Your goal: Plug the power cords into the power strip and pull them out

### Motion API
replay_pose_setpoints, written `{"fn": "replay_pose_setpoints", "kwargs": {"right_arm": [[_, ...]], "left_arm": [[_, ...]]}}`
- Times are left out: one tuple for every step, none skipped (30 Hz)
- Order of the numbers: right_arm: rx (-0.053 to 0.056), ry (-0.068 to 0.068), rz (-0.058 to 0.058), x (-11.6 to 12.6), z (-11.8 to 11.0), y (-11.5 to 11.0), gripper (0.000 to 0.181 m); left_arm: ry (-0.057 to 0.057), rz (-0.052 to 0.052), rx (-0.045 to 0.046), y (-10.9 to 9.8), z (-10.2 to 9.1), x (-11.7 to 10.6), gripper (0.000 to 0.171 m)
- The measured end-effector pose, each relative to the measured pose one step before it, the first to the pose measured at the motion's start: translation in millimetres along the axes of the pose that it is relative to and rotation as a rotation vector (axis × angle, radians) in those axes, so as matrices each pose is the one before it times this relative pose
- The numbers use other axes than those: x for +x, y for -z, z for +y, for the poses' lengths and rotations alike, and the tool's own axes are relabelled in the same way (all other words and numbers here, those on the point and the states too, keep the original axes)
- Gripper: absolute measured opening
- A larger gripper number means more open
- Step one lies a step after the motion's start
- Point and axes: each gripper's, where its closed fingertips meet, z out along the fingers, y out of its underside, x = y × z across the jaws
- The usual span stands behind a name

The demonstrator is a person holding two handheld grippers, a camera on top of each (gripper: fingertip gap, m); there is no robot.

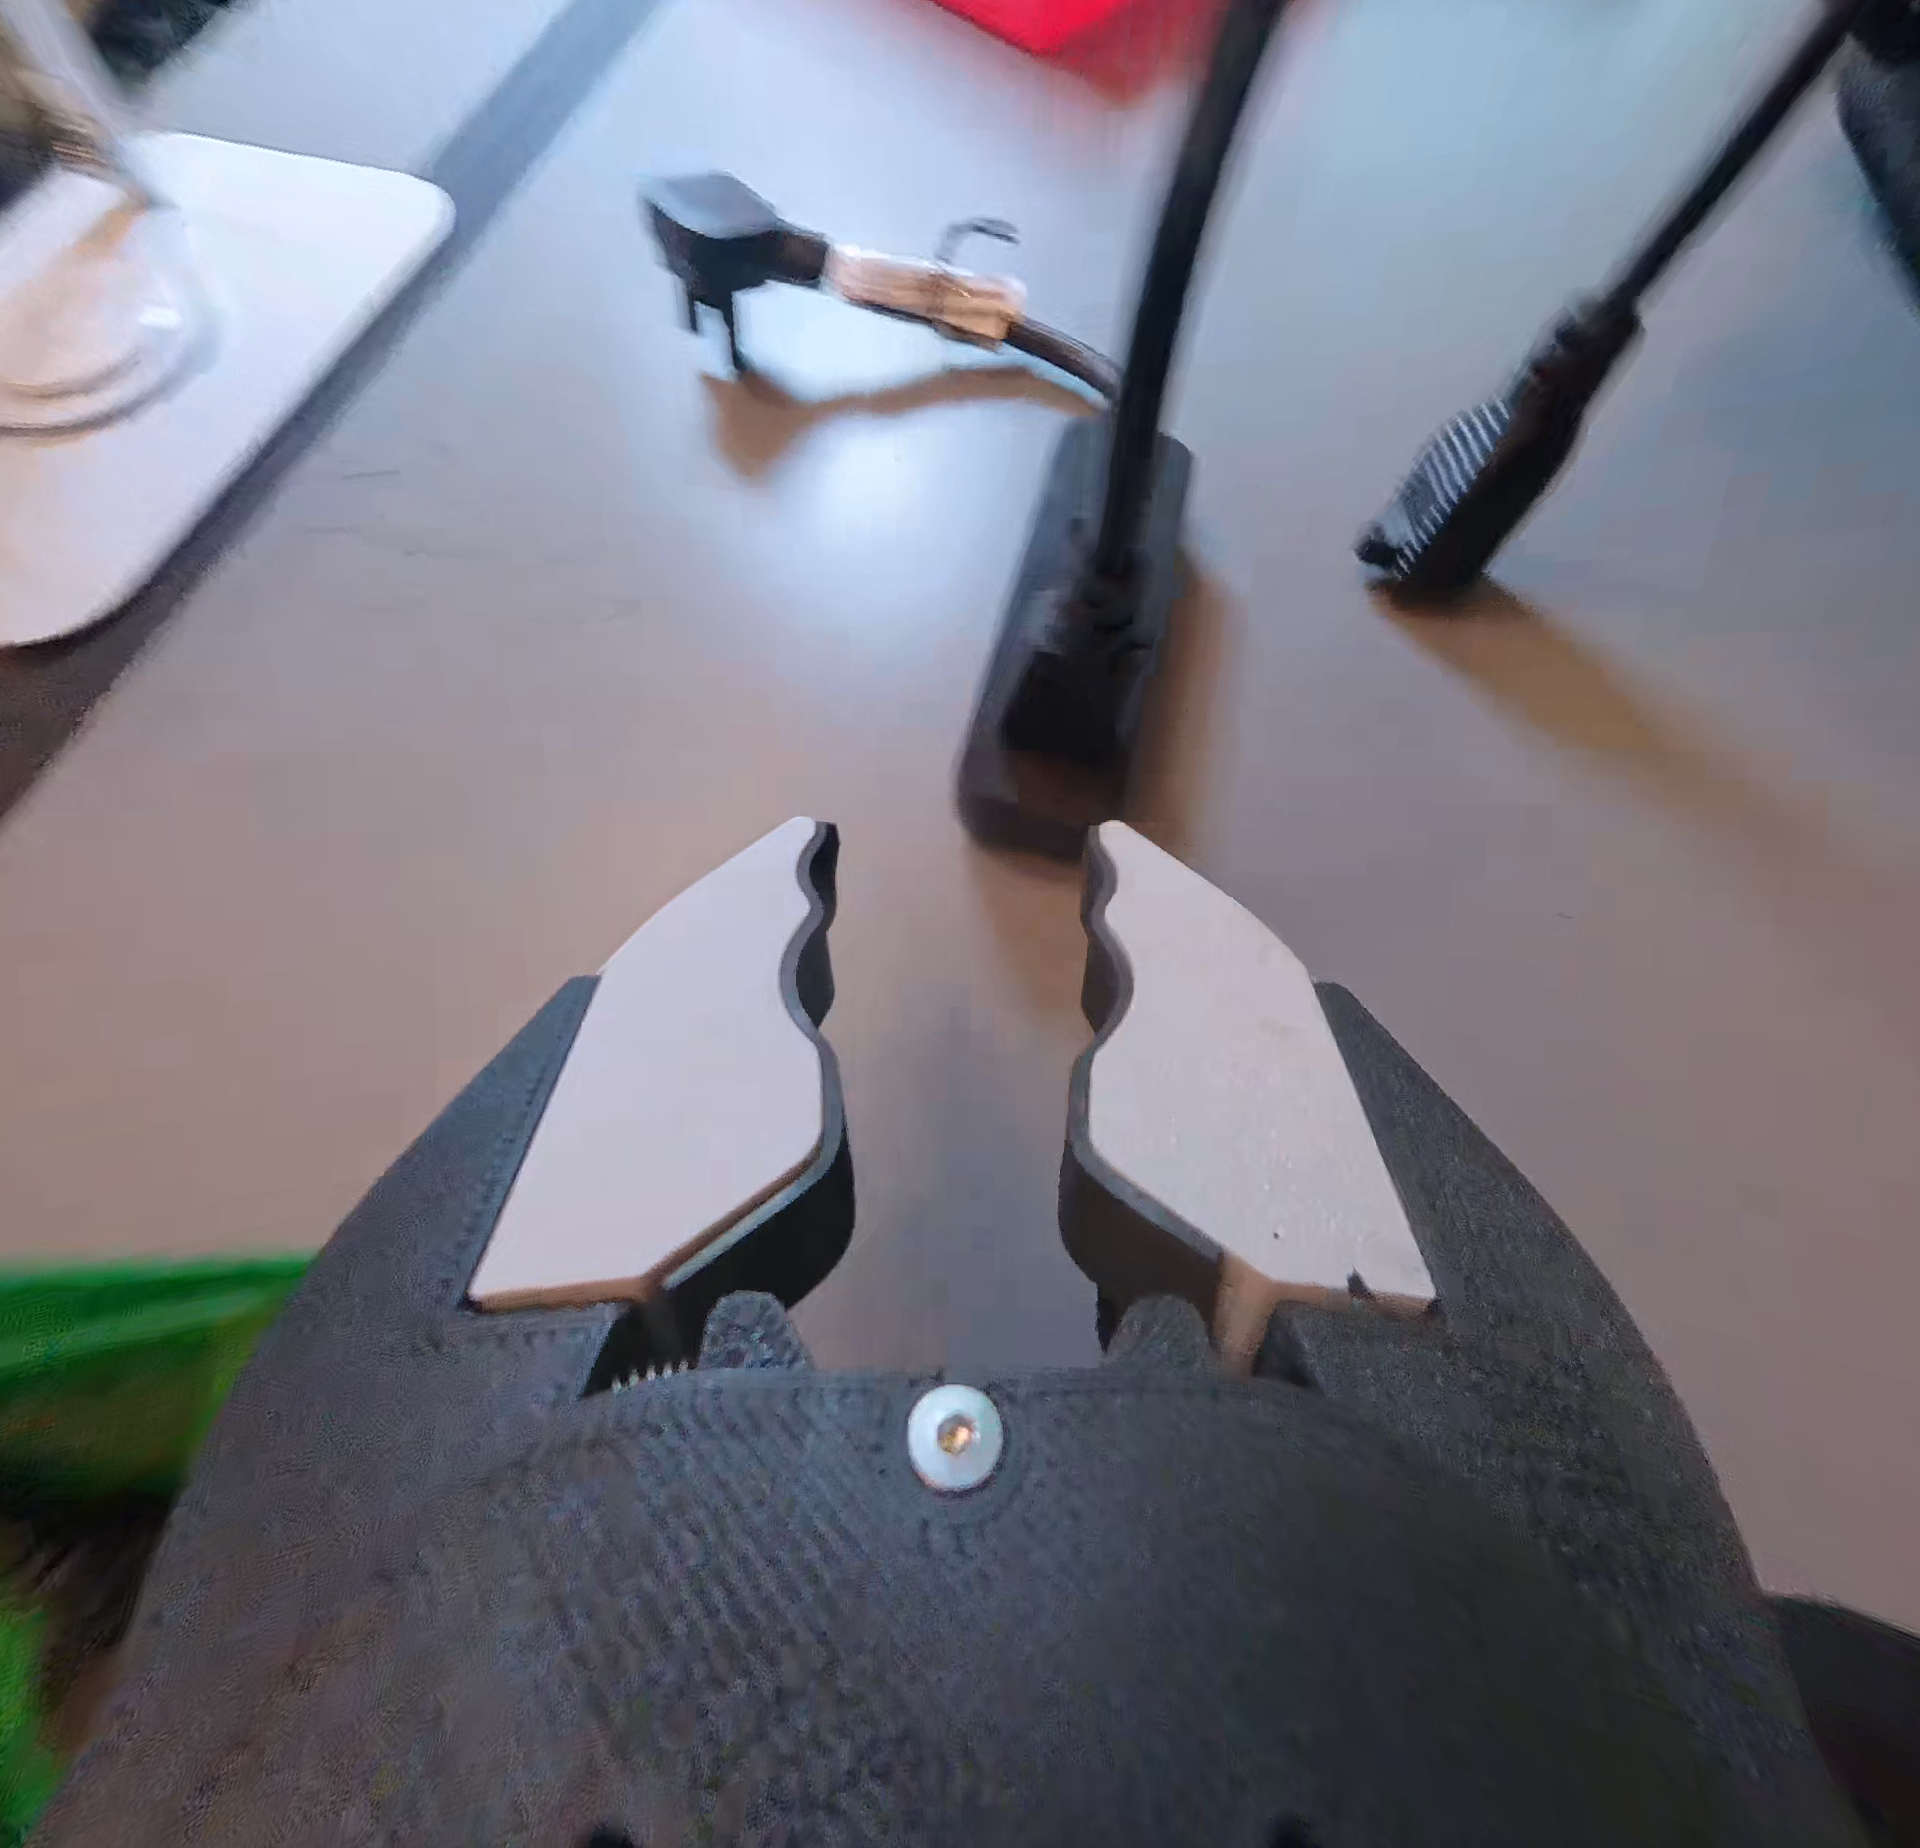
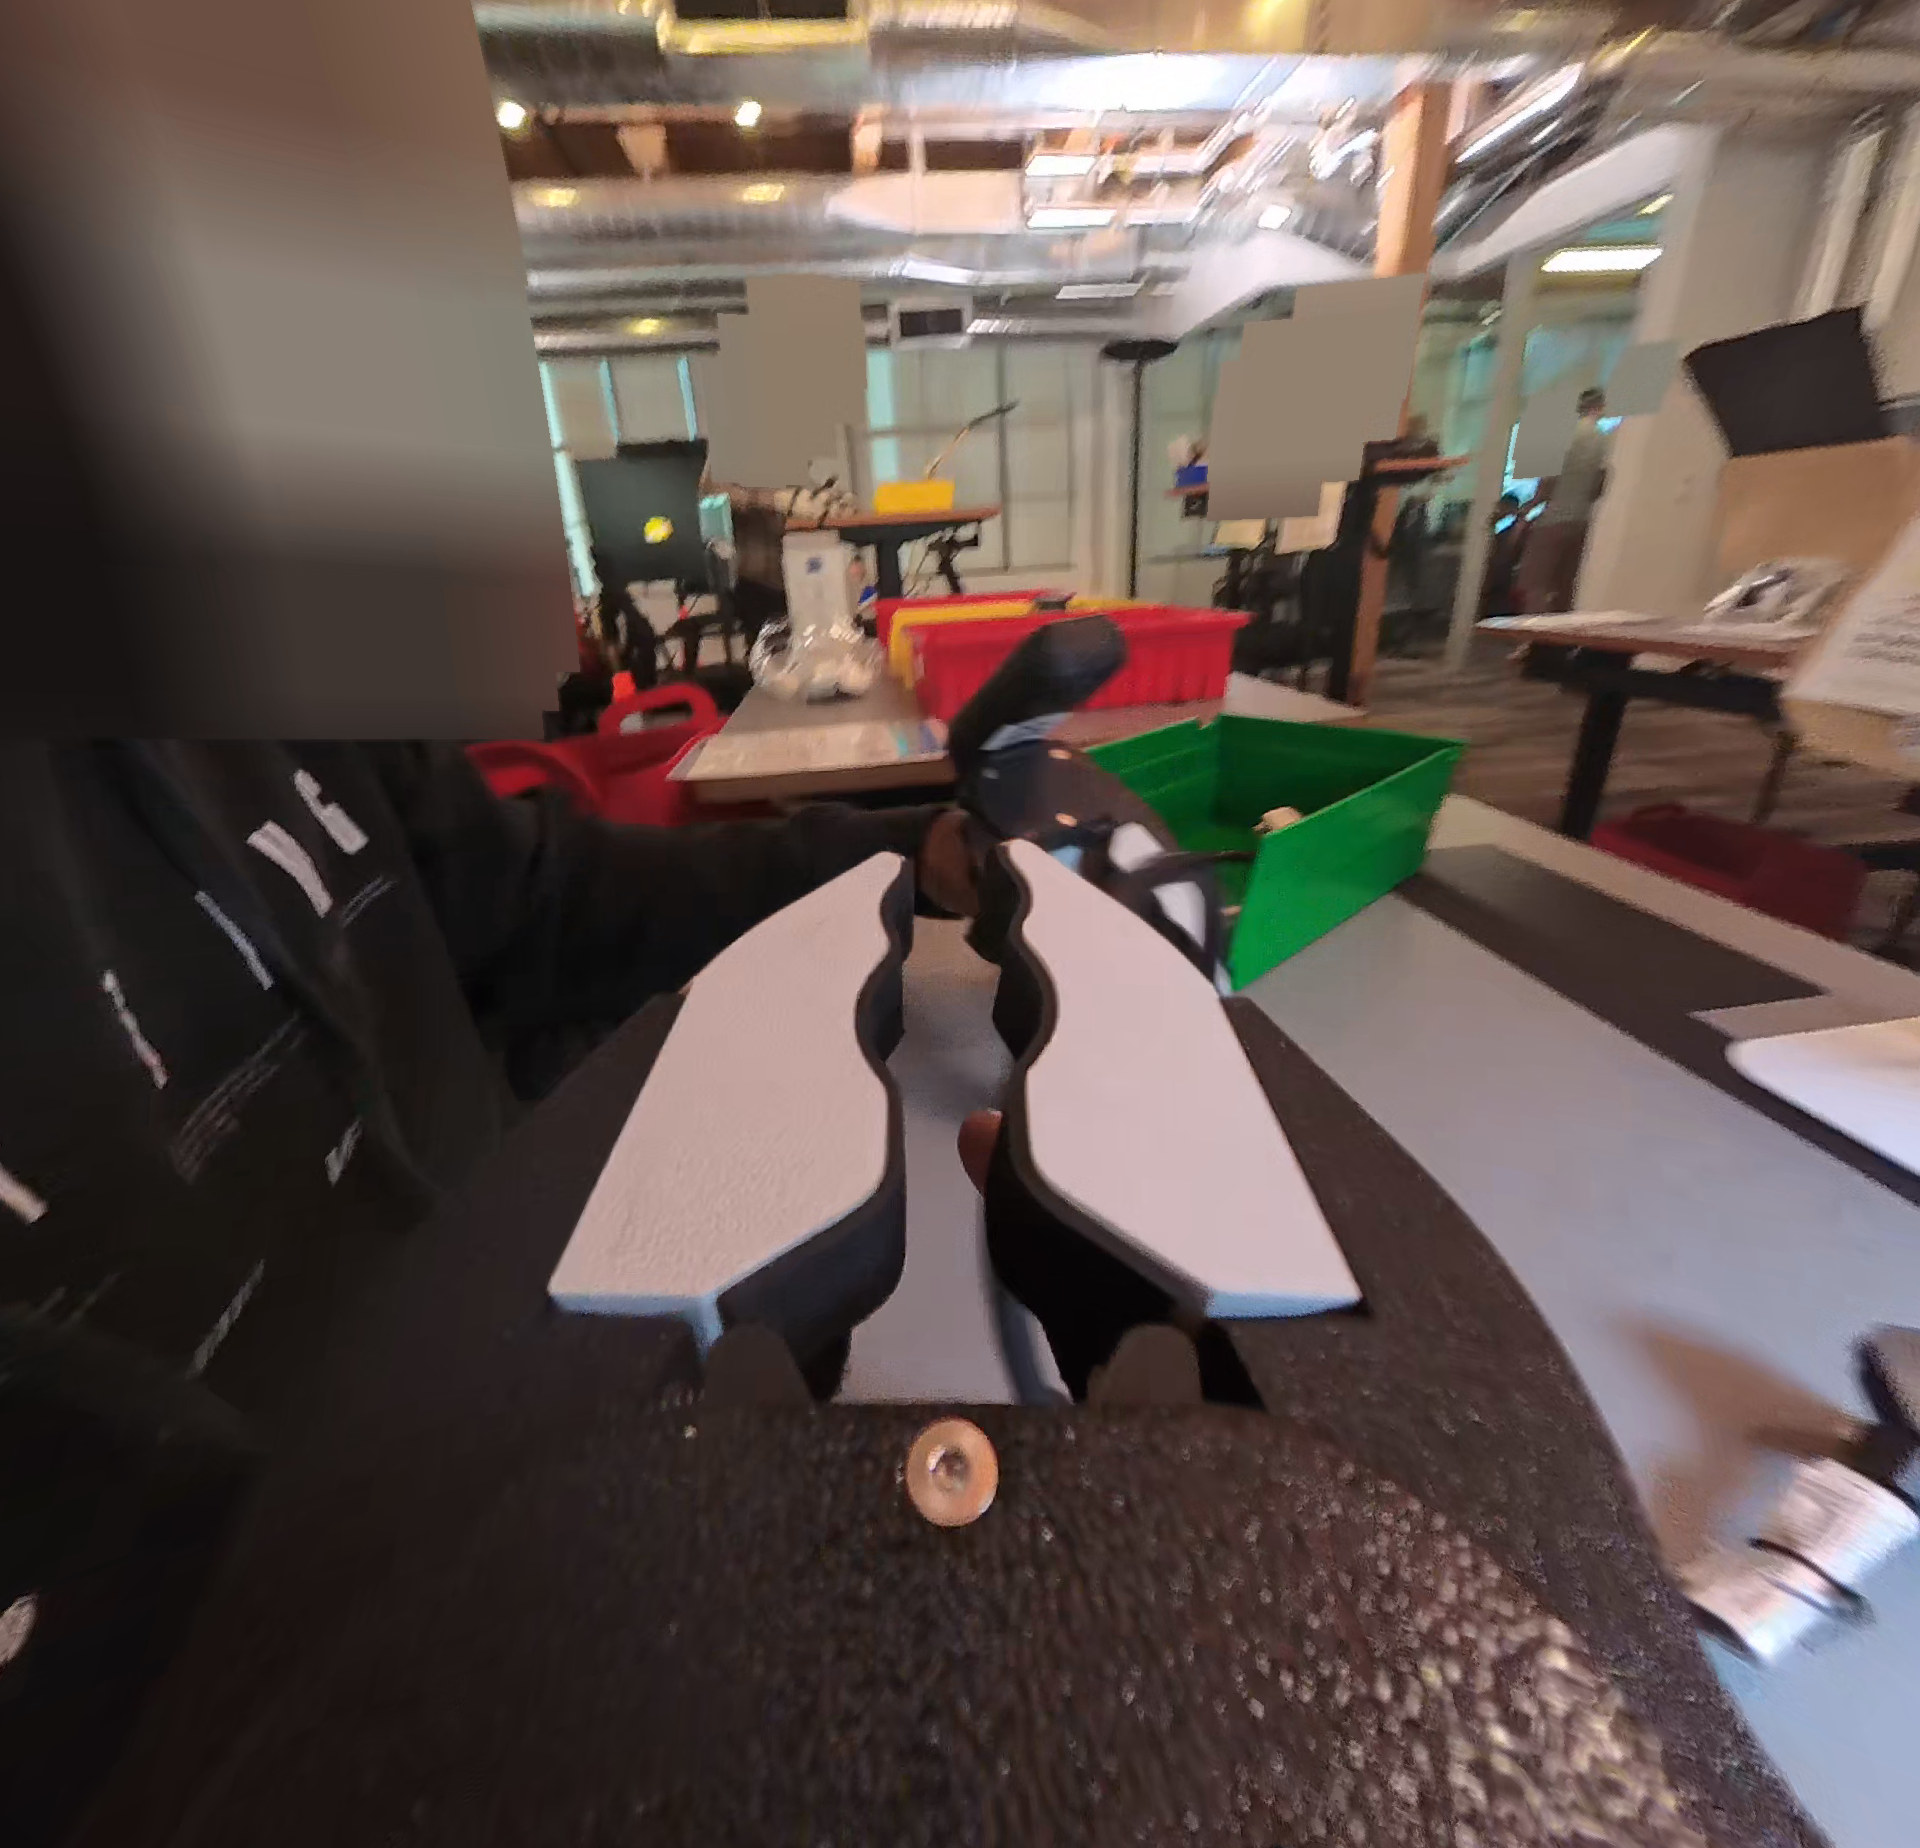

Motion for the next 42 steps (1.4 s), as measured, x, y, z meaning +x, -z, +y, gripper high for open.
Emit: {"fn": "replay_pose_setpoints", "kwargs": {"right_arm": [[0.0327, 0.0000, 0.0263, 6.93, -7.35, 8.46, 0.012], [0.0294, -0.0120, 0.0178, 6.52, -6.59, 7.43, 0.010], [0.0253, -0.0153, 0.0180, 7.16, -5.19, 6.31, 0.010], [0.0203, -0.0086, 0.0231, 8.14, -3.32, 5.36, 0.009], [0.0079, -0.0028, 0.0275, 8.33, -0.74, 4.10, 0.009], [-0.0034, 0.0020, 0.0249, 7.01, 1.48, 2.84, 0.009], [-0.0096, 0.0087, 0.0198, 5.16, 2.65, 1.75, 0.009], [-0.0128, 0.0111, 0.0190, 4.15, 3.32, 0.91, 0.009], [-0.0135, 0.0133, 0.0149, 2.97, 3.30, 0.17, 0.009], [-0.0163, 0.0140, 0.0101, 2.03, 3.78, -0.38, 0.009], [-0.0174, 0.0115, 0.0115, 2.11, 3.80, -0.85, 0.009], [-0.0146, 0.0098, 0.0143, 2.24, 3.70, -1.02, 0.009], [-0.0158, 0.0079, 0.0093, 1.57, 4.37, -1.15, 0.009], [-0.0176, 0.0046, 0.0065, 1.33, 4.67, -1.23, 0.009], [-0.0122, 0.0027, 0.0093, 1.84, 4.00, -1.03, 0.009], [-0.0077, 0.0016, 0.0066, 1.55, 3.19, -0.82, 0.009], [-0.0095, -0.0029, 0.0030, 1.44, 3.15, -0.64, 0.008], [-0.0096, -0.0061, 0.0065, 2.14, 2.90, -0.58, 0.008], [-0.0050, -0.0066, 0.0059, 2.14, 2.27, -0.14, 0.008], [-0.0030, -0.0079, 0.0046, 1.99, 1.95, -0.11, 0.008], [-0.0041, -0.0086, 0.0058, 2.19, 1.97, 0.05, 0.008], [-0.0025, -0.0081, 0.0059, 2.14, 1.63, 0.10, 0.008], [-0.0017, -0.0081, 0.0052, 2.01, 1.11, 0.09, 0.008], [-0.0027, -0.0063, 0.0034, 1.51, 1.19, -0.04, 0.008], [-0.0038, -0.0027, 0.0038, 1.32, 1.40, -0.06, 0.007], [-0.0047, -0.0006, 0.0069, 1.58, 1.55, 0.02, 0.007], [-0.0072, 0.0000, 0.0082, 1.46, 1.86, -0.21, 0.007], [-0.0077, 0.0018, 0.0048, 0.82, 1.77, -0.28, 0.007], [-0.0041, 0.0026, 0.0022, 0.22, 1.12, -0.25, 0.007], [-0.0021, 0.0023, 0.0018, 0.02, 0.66, -0.30, 0.007], [-0.0047, 0.0013, 0.0022, -0.03, 0.93, -0.52, 0.006], [-0.0036, 0.0019, 0.0009, -0.26, 0.79, -0.60, 0.006], [-0.0007, 0.0021, 0.0001, -0.57, 0.23, -0.60, 0.006], [-0.0025, 0.0020, -0.0020, -1.15, 0.61, -0.65, 0.006], [-0.0052, 0.0034, -0.0005, -0.97, 0.87, -0.56, 0.006], [-0.0041, 0.0067, 0.0027, -0.93, 0.59, -0.41, 0.006], [-0.0006, 0.0090, 0.0022, -1.23, -0.06, -0.35, 0.006], [0.0000, 0.0086, -0.0007, -1.68, -0.54, -0.40, 0.006], [0.0006, 0.0076, -0.0016, -1.69, -0.86, -0.47, 0.006], [0.0029, 0.0058, -0.0017, -1.64, -1.28, -0.85, 0.006], [0.0032, 0.0029, -0.0037, -1.79, -1.15, -1.09, 0.006], [0.0008, 0.0009, -0.0063, -2.12, -0.80, -1.73, 0.005]], "left_arm": [[0.0246, -0.0556, 0.02607, 16.62, -5.12, -13.83, 0.043], [0.0323, -0.0585, 0.02853, 16.69, -5.94, -16.41, 0.041], [0.0406, -0.0568, 0.02183, 15.38, -5.35, -18.26, 0.039], [0.0483, -0.0514, 0.00424, 12.80, -2.87, -19.35, 0.037], [0.0474, -0.0443, -0.01631, 9.40, 0.12, -19.13, 0.036], [0.0342, -0.0482, -0.02684, 6.46, 2.23, -19.51, 0.037], [0.0214, -0.0569, -0.03433, 3.55, 3.89, -19.88, 0.035], [0.0134, -0.0448, -0.05290, 0.64, 6.78, -17.51, 0.033], [0.0078, -0.0296, -0.06889, -2.14, 9.01, -14.29, 0.034], [0.0002, -0.0279, -0.07793, -4.25, 10.13, -12.81, 0.034], [-0.0131, -0.0274, -0.08246, -6.06, 10.48, -11.17, 0.035], [-0.0180, -0.0183, -0.09106, -7.55, 11.50, -8.42, 0.035], [-0.0159, -0.0049, -0.09874, -8.80, 12.07, -5.40, 0.037], [-0.0186, 0.0015, -0.09357, -9.03, 10.88, -3.39, 0.038], [-0.0237, -0.0045, -0.08107, -8.86, 8.71, -3.39, 0.039], [-0.0219, -0.0086, -0.06693, -8.26, 6.63, -3.88, 0.039], [-0.0121, 0.0046, -0.05870, -7.51, 5.65, -2.05, 0.039], [-0.0028, 0.0153, -0.05146, -6.88, 4.82, -0.87, 0.040], [0.0002, 0.0143, -0.04139, -6.18, 3.85, -1.12, 0.041], [0.0035, 0.0194, -0.01746, -3.93, 0.83, -0.33, 0.040], [0.0084, 0.0372, 0.00209, -1.03, -1.48, 2.04, 0.032], [0.0055, 0.0419, -0.00415, -0.69, -0.15, 3.45, 0.027], [-0.0040, 0.0257, 0.00024, -0.45, -0.21, 2.16, 0.019], [-0.0141, -0.0001, 0.00573, -0.07, -0.53, -0.52, 0.009], [-0.0117, -0.0103, 0.00485, 0.17, 0.09, -1.38, 0.009], [-0.0035, -0.0118, 0.00541, 0.41, 0.75, -1.05, 0.009], [-0.0009, -0.0131, 0.01302, 1.41, 0.50, -0.68, 0.009], [0.0018, -0.0160, 0.02510, 3.33, -0.53, -0.65, 0.009], [0.0020, -0.0149, 0.03219, 5.75, -1.37, -0.17, 0.009], [-0.0004, -0.0116, 0.03469, 7.48, -1.84, 0.38, 0.009], [0.0004, -0.0101, 0.03752, 8.63, -2.47, 0.30, 0.009], [0.0028, -0.0097, 0.03766, 9.51, -2.88, -0.04, 0.009], [0.0009, -0.0079, 0.03881, 10.08, -3.36, -0.02, 0.009], [0.0003, -0.0051, 0.04345, 10.69, -4.53, 0.38, 0.008], [0.0013, -0.0034, 0.04753, 11.19, -5.78, 0.65, 0.008], [-0.0010, -0.0042, 0.04974, 11.68, -6.86, 1.06, 0.008], [-0.0027, -0.0041, 0.05205, 12.15, -8.43, 1.57, 0.008], [-0.0046, 0.0003, 0.05632, 12.33, -10.20, 3.01, 0.008], [-0.0055, 0.0070, 0.05941, 11.80, -11.93, 5.06, 0.008], [-0.0082, 0.0112, 0.05337, 10.38, -12.20, 6.71, 0.008], [-0.0163, 0.0097, 0.04020, 8.43, -11.11, 7.75, 0.008], [-0.0234, 0.0046, 0.03608, 6.42, -10.73, 7.78, 0.008]]}}
